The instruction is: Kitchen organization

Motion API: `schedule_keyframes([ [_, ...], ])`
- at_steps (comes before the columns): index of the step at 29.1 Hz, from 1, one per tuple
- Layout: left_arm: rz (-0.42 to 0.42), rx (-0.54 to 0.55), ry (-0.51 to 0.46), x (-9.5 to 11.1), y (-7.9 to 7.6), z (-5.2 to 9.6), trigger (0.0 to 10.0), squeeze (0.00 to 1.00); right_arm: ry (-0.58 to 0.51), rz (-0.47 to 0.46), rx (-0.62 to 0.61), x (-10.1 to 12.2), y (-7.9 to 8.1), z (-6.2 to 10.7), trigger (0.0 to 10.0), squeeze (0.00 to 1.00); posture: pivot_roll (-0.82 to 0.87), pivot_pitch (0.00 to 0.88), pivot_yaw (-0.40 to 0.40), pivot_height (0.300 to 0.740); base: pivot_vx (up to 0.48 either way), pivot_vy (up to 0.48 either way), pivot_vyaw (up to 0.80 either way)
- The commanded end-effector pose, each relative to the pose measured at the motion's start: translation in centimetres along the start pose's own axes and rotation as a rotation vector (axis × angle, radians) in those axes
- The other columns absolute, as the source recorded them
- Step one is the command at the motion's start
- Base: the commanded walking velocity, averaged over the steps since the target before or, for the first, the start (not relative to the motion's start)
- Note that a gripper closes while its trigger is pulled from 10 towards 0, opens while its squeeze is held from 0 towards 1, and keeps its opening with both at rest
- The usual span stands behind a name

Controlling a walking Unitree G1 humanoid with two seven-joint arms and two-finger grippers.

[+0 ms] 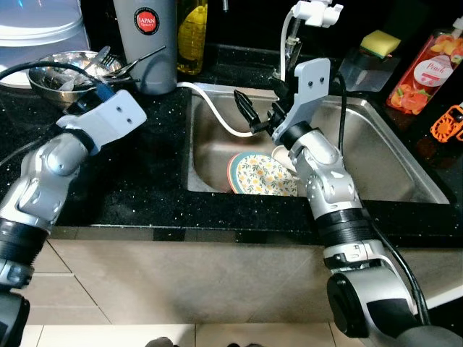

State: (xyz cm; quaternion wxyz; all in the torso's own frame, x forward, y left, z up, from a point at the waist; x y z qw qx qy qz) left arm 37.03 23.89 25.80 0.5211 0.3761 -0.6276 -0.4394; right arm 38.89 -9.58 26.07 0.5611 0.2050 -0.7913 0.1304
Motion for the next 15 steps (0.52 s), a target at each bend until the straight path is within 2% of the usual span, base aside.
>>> schedule_keyframes([
  [1, -0.070, -0.015, -0.009, -0.4, 0.4, -0.1, 10.0, 0.00, 0.006, -0.020, -0.016, -0.1, -0.6, 0.5, 10.0, 0.00, 0.23, 0.008, -0.110, 0.740, 0.000, 0.000, 0.00],
  [9, -0.133, 0.029, -0.025, -0.9, 1.7, -1.7, 10.0, 0.00, -0.003, -0.024, -0.029, 0.1, -0.8, 0.9, 10.0, 0.00, 0.21, 0.007, -0.099, 0.740, 0.000, 0.000, 0.00],
  [10, -0.148, 0.048, -0.023, -1.1, 2.0, -1.9, 9.4, 0.00, -0.002, -0.023, -0.030, 0.2, -0.8, 0.9, 10.0, 0.00, 0.21, 0.004, -0.103, 0.740, 0.000, 0.000, 0.00],
  [11, -0.152, 0.070, -0.018, -1.3, 2.3, -2.2, 9.4, 0.00, -0.002, -0.024, -0.030, 0.2, -0.8, 0.9, 10.0, 0.00, 0.21, 0.004, -0.103, 0.740, 0.000, 0.000, 0.00],
  [12, -0.153, 0.085, -0.009, -1.6, 2.5, -2.4, 8.5, 0.00, -0.001, -0.024, -0.029, 0.2, -0.8, 0.9, 10.0, 0.00, 0.21, 0.004, -0.106, 0.740, 0.000, 0.000, 0.00],
  [13, -0.153, 0.085, -0.009, -1.6, 2.5, -2.4, 8.5, 0.00, -0.001, -0.024, -0.029, 0.2, -0.8, 0.9, 10.0, 0.00, 0.21, 0.004, -0.106, 0.740, 0.000, 0.000, 0.00],
  [14, -0.150, 0.094, -0.001, -1.9, 2.5, -2.6, 4.2, 0.00, 0.000, -0.026, -0.027, 0.2, -0.7, 0.9, 10.0, 0.00, 0.21, 0.004, -0.106, 0.740, 0.000, 0.000, 0.00],
  [15, -0.150, 0.094, -0.001, -1.9, 2.5, -2.6, 4.2, 0.00, 0.000, -0.026, -0.027, 0.2, -0.7, 0.9, 10.0, 0.00, 0.21, 0.004, -0.106, 0.740, 0.000, 0.000, 0.00],
])
Point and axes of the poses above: a point about 5 cm out from each wrist's last joint towards the gripper, its own z axis pointing back from the gripper into the wrist, its own x axis along the axis of the wrist's last joint, y = z × x, the point moved 2 cm from there along -z, pointing out of the wrist towards the gripper, and after that the axes turned 4 degrees about -z, right-handed, at the moved point
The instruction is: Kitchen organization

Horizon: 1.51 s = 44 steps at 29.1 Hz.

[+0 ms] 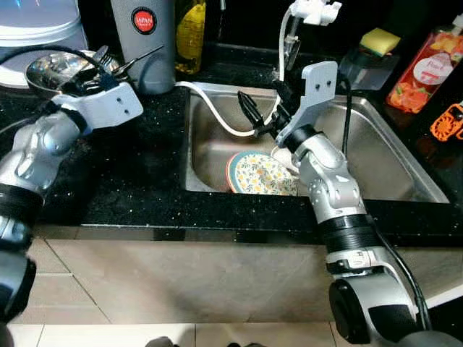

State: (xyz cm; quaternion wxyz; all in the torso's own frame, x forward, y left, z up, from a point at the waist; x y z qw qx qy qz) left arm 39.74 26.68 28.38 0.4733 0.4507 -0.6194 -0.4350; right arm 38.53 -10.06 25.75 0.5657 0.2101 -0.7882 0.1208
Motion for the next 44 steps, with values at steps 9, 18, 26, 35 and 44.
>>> schedule_keyframes([
  [9, 0.019, -0.047, -0.028, 0.2, -1.8, -0.3, 0.0, 0.00, -0.009, -0.013, -0.021, 0.4, -0.5, 0.4, 10.0, 0.00, 0.20, 0.007, -0.102, 0.740, 0.000, 0.000, 0.00],
  [18, 0.006, 0.049, -0.164, 2.1, 0.2, -0.3, 10.0, 0.00, -0.013, -0.021, -0.013, 0.5, -0.2, 0.3, 10.0, 0.00, 0.21, 0.009, -0.109, 0.740, 0.000, 0.000, 0.00],
  [26, 0.223, 0.169, -0.450, 9.4, 2.8, 1.0, 10.0, 0.00, -0.037, -0.031, 0.024, 0.9, 0.6, 0.0, 10.0, 0.00, 0.22, 0.006, -0.116, 0.740, 0.000, 0.000, 0.00],
  [35, 0.570, 0.169, -0.604, 16.1, 2.4, 2.3, 10.0, 0.00, -0.079, 0.088, 0.125, 1.3, 2.5, 0.0, 10.0, 0.00, 0.23, 0.000, -0.126, 0.740, 0.000, 0.000, 0.00],
  [44, 0.973, -0.021, -0.659, 18.5, 1.4, 2.9, 10.0, 0.00, -0.157, 0.344, 0.185, 2.0, 5.0, -0.1, 10.0, 0.00, 0.23, 0.000, -0.118, 0.740, 0.000, 0.000, 0.00],
])
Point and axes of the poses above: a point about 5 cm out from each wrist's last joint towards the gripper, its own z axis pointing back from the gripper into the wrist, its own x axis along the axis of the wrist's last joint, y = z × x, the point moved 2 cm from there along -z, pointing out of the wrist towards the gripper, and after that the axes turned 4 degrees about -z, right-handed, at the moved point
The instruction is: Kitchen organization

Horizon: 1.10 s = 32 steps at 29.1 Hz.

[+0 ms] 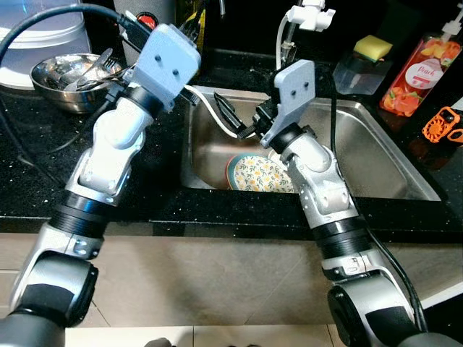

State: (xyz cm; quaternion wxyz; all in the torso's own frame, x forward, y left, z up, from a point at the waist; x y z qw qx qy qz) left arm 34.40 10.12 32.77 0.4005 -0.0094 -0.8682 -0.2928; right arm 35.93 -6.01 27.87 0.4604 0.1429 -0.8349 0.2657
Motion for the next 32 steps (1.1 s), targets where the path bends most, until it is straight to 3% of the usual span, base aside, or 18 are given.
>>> schedule_keyframes([
  [1, 0.073, -0.030, -0.013, 0.5, -0.7, -0.1, 10.0, 0.00, -0.012, 0.028, -0.001, 0.2, 0.1, 0.1, 10.0, 0.00, 0.23, 0.000, -0.118, 0.740, 0.000, 0.000, 0.00],
  [2, 0.073, -0.030, -0.013, 0.5, -0.7, -0.1, 10.0, 0.00, -0.012, 0.028, -0.001, 0.2, 0.1, 0.1, 10.0, 0.00, 0.23, 0.000, -0.118, 0.740, 0.000, 0.000, 0.00],
  [4, 0.233, -0.094, -0.022, 1.2, -1.6, 0.2, 10.0, 0.00, -0.033, 0.054, -0.016, 0.6, 0.2, 0.0, 10.0, 0.00, 0.22, 0.000, -0.110, 0.740, 0.000, 0.000, 0.00],
  [6, 0.233, -0.094, -0.022, 1.2, -1.6, 0.2, 10.0, 0.00, -0.033, 0.054, -0.016, 0.6, 0.2, 0.0, 10.0, 0.00, 0.22, 0.000, -0.110, 0.740, 0.000, 0.000, 0.00],
  [7, 0.318, -0.129, -0.036, 1.8, -2.1, 0.4, 10.0, 0.00, -0.035, 0.044, -0.010, 0.6, 0.3, 0.0, 10.0, 0.00, 0.22, 0.000, -0.110, 0.740, 0.000, 0.000, 0.00],
  [8, 0.318, -0.129, -0.036, 1.8, -2.1, 0.4, 10.0, 0.00, -0.035, 0.044, -0.010, 0.6, 0.3, 0.0, 10.0, 0.00, 0.22, 0.000, -0.110, 0.740, 0.000, 0.000, 0.00],
  [10, 0.527, -0.214, -0.060, 2.9, -3.1, 1.1, 10.0, 0.00, -0.032, -0.089, -0.018, 0.3, 0.4, 0.0, 10.0, 0.00, 0.22, 0.000, -0.111, 0.740, 0.000, 0.000, 0.00],
  [15, 0.611, -0.230, -0.066, 3.3, -3.0, 1.5, 10.0, 0.00, -0.030, -0.099, -0.058, 0.1, -0.2, 0.0, 10.0, 0.00, 0.22, 0.004, -0.113, 0.740, 0.000, 0.000, 0.00],
  [16, 0.613, -0.222, -0.057, 3.2, -2.9, 1.6, 10.0, 0.00, -0.021, -0.090, -0.083, 0.0, -0.6, 0.0, 4.8, 0.00, 0.22, 0.004, -0.113, 0.740, 0.000, 0.000, 0.00],
  [17, 0.613, -0.222, -0.057, 3.2, -2.9, 1.6, 10.0, 0.00, -0.021, -0.090, -0.083, 0.0, -0.6, 0.0, 4.8, 0.00, 0.22, 0.004, -0.113, 0.740, 0.000, 0.000, 0.00],
  [18, 0.613, -0.200, -0.044, 3.1, -2.5, 1.7, 10.0, 0.00, -0.007, -0.071, -0.110, -0.3, -1.1, 0.0, 0.0, 0.00, 0.22, 0.004, -0.113, 0.740, 0.000, 0.000, 0.00],
  [29, 0.573, -0.194, 0.002, 2.7, -2.6, 2.0, 10.0, 0.00, 0.015, -0.064, -0.114, -0.8, -1.3, 0.1, 0.0, 0.00, 0.23, 0.006, -0.119, 0.740, 0.000, 0.000, 0.00],
  [32, 0.555, -0.188, 0.044, 2.2, -2.7, 2.2, 10.0, 0.00, 0.052, -0.015, -0.117, -1.3, -1.5, 0.2, 0.0, 0.00, 0.23, 0.010, -0.124, 0.740, 0.000, 0.000, 0.00],
])
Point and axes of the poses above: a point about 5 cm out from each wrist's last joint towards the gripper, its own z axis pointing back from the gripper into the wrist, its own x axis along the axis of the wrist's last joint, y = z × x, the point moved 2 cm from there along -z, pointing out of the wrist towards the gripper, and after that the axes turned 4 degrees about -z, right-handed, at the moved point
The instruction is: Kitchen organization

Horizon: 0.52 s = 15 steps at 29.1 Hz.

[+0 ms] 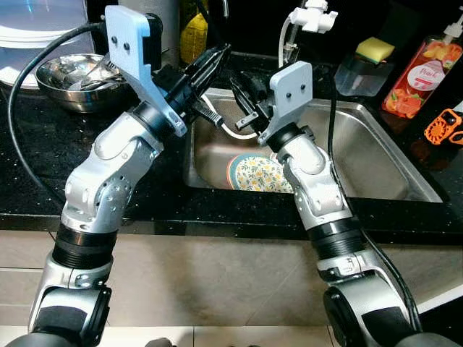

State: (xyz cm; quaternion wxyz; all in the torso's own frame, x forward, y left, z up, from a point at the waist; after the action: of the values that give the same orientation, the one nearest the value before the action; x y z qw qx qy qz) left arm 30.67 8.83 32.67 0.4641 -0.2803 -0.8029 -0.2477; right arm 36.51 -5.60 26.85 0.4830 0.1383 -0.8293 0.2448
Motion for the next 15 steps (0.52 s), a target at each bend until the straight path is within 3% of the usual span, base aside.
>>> schedule_keyframes([
  [1, 0.005, 0.001, 0.041, -0.8, -0.3, 0.2, 10.0, 0.00, 0.011, 0.009, -0.074, -0.1, -1.9, 0.3, 0.0, 0.00, 0.23, 0.010, -0.124, 0.740, 0.000, 0.000, 0.00],
  [9, 0.001, 0.025, 0.097, -1.8, 0.0, 0.4, 10.0, 0.00, 0.028, 0.022, -0.083, -0.5, -2.0, 0.3, 0.0, 0.00, 0.23, 0.011, -0.124, 0.740, 0.000, 0.000, 0.00],
  [10, -0.007, 0.042, 0.114, -2.1, 0.3, 0.6, 10.0, 1.00, 0.053, 0.011, -0.109, -0.8, -2.3, 0.3, 0.0, 0.00, 0.23, 0.012, -0.123, 0.740, 0.000, 0.000, 0.00],
  [11, -0.004, 0.053, 0.130, -2.4, 0.5, 0.8, 10.0, 1.00, 0.073, -0.001, -0.128, -1.0, -2.5, 0.2, 0.0, 0.00, 0.23, 0.012, -0.123, 0.740, 0.000, 0.000, 0.00],
  [12, -0.014, 0.062, 0.148, -2.6, 0.6, 1.0, 10.0, 1.00, 0.089, -0.015, -0.150, -1.2, -2.8, 0.2, 10.0, 0.00, 0.23, 0.012, -0.123, 0.740, 0.000, 0.000, 0.00],
  [15, -0.011, 0.093, 0.187, -3.1, 1.0, 1.3, 10.0, 1.00, 0.106, -0.067, -0.189, -1.4, -3.4, 0.2, 10.0, 0.00, 0.23, 0.013, -0.122, 0.740, 0.000, 0.000, 0.00],
])
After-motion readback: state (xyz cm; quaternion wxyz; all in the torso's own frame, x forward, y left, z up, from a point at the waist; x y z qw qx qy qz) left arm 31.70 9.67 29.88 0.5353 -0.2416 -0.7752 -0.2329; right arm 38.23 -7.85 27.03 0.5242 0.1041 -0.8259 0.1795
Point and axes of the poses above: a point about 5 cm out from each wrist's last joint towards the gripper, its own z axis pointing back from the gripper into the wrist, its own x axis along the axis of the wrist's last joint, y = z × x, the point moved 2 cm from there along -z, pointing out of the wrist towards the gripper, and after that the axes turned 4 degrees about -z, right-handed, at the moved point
